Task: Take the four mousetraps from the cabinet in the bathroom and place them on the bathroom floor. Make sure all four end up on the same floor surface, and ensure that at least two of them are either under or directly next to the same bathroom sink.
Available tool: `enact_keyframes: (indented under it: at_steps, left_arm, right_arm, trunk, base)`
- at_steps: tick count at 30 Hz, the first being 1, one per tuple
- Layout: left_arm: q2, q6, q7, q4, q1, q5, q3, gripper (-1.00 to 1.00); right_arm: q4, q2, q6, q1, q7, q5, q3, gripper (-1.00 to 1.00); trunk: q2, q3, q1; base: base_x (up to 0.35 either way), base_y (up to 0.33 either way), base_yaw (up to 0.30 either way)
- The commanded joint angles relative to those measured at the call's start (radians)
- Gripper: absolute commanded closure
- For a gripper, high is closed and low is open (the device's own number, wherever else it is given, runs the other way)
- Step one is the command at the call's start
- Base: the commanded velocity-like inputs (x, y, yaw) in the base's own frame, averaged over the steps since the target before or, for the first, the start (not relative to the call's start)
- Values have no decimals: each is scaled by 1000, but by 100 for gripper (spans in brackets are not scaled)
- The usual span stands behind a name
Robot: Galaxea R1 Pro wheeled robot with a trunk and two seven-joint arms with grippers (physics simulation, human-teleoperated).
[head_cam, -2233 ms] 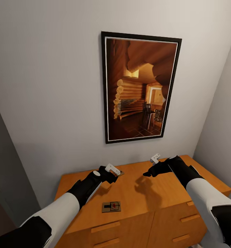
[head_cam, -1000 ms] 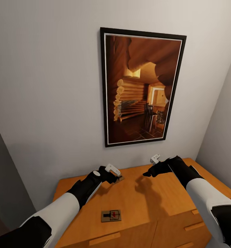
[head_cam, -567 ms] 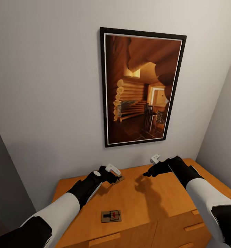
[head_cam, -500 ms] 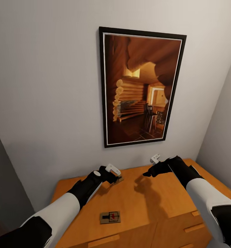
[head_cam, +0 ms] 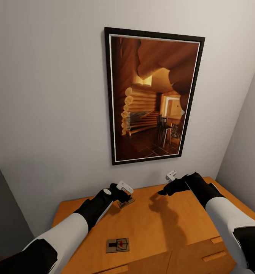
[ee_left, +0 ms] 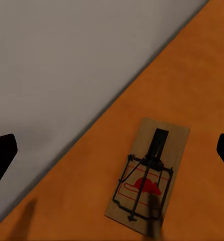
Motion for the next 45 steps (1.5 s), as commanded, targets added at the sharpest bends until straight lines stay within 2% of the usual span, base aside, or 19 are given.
enact_keyframes:
  at_steps: [1, 15, 34, 45]
  left_arm:
    - [0, 4, -4, -2, 0, -8, 0, -100]
    - [1, 4, -3, -2, 0, -8, -1, -100]
    - [1, 4, -3, -2, 0, -8, -2, -100]
    - [0, 3, -4, -2, -1, -7, -2, -100]
  right_arm:
    - [-1, -1, 2, 0, 5, 7, 3, -100]
    - [0, -1, 2, 0, 4, 7, 3, -100]
    - [3, -1, 1, 0, 4, 7, 3, -100]
    - [3, -1, 1, 0, 4, 7, 3, -100]
  trunk:
    - [-1, -1, 0]
    - [-1, -1, 0]
    - [-1, -1, 0]
    - [-1, -1, 0]
  base:
    - [1, -1, 0]
    - [0, -83, 0]
    - [-1, -7, 0]
    - [-115, -35, 0]
